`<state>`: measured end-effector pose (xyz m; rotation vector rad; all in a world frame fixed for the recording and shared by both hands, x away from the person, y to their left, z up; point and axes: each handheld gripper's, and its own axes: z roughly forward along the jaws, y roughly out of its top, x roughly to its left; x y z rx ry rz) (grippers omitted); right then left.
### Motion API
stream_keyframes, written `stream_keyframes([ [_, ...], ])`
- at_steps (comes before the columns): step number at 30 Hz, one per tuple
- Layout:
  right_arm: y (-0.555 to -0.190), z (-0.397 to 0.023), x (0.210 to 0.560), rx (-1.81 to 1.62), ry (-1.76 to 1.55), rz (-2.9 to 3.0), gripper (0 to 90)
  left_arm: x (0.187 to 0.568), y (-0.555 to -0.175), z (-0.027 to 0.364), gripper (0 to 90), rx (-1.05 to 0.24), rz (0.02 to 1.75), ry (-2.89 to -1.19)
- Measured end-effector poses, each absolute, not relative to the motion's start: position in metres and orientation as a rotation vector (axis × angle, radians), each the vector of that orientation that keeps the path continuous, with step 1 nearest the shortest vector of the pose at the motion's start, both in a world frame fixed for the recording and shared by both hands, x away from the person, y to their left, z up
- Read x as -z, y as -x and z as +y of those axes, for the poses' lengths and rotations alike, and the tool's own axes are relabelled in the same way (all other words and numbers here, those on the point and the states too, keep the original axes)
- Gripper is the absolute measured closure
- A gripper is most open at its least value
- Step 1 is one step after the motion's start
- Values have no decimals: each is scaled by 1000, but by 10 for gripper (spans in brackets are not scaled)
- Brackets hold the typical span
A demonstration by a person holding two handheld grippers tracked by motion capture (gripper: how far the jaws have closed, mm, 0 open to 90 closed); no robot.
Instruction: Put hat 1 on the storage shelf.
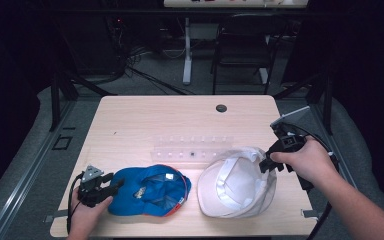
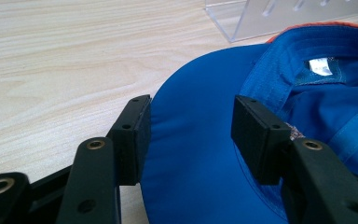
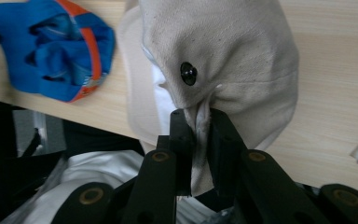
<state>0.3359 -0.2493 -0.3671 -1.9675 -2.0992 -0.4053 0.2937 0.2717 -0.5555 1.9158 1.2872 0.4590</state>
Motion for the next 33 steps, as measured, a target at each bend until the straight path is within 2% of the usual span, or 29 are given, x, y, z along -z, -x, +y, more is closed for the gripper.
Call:
stream_keyframes([
  [14, -334, -237, 345, 619, 1819, -1935, 815, 555, -293, 272, 481, -473, 1283, -1922],
  [19, -332, -238, 323, 672, 1809, -1941, 816, 554, -292, 270, 481, -490, 1271, -1924],
  [33, -346, -242, 294, 768, 1846, -1909, 816, 535, -283, 249, 451, -519, 1159, -1881],
])
